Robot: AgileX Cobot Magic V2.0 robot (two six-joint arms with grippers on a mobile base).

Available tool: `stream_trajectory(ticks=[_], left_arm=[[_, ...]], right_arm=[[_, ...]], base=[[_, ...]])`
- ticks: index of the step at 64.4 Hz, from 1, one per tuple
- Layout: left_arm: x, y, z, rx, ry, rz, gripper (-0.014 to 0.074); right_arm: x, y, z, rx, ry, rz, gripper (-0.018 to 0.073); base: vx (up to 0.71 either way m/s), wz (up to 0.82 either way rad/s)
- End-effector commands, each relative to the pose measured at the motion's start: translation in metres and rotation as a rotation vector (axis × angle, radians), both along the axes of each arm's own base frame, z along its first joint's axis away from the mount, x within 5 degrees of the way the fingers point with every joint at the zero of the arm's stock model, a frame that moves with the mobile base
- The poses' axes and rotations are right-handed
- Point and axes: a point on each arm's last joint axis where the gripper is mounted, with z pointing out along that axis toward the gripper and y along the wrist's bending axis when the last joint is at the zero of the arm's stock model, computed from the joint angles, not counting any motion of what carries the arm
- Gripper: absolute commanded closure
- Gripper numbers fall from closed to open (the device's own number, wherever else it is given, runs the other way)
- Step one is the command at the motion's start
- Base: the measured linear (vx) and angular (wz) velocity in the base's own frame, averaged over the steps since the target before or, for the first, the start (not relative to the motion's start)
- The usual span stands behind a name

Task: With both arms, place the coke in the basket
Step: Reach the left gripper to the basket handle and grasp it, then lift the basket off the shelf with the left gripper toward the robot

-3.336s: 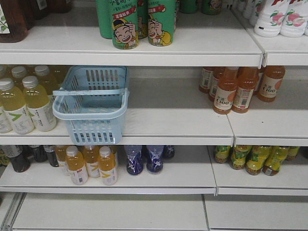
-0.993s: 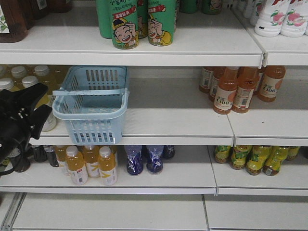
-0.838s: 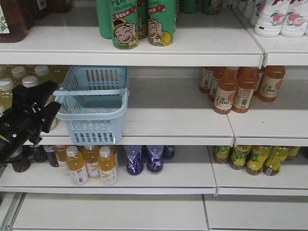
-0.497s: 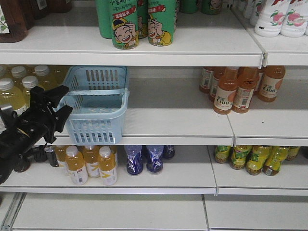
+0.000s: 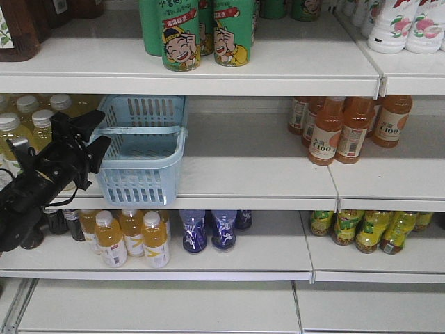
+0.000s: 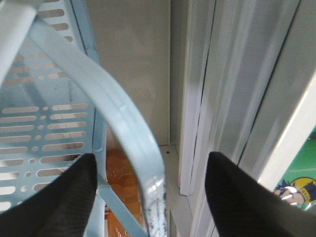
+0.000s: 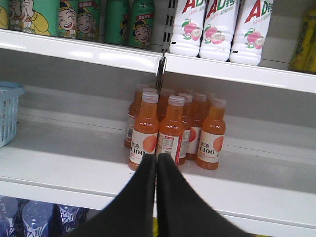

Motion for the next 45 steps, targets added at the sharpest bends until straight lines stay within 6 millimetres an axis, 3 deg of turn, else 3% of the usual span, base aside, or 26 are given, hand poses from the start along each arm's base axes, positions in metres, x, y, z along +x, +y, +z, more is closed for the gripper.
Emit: stream_trajectory(ticks=[1,22,45], left_arm=[[0.002,-0.002,0.021,-0.019,-0.079,-0.001,0.0207],[0.002,-0.002,0.021,-0.018,-0.078,-0.003,0.0605],[-0.005,-0.015,0.026,0.024,-0.154,-0.157,0.0604]], right_arm=[[-0.002,-0.001,0.004,-0.006,-0.082,-0.009,0.0561],[-0.002,-0.001,0.004,-0.006,-0.082,-0.009,0.0561],[-0.002,-0.001,0.004,-0.006,-0.082,-0.009,0.0561]], base=[[0.00,0.00],[0.00,0.00],[0.00,0.00]])
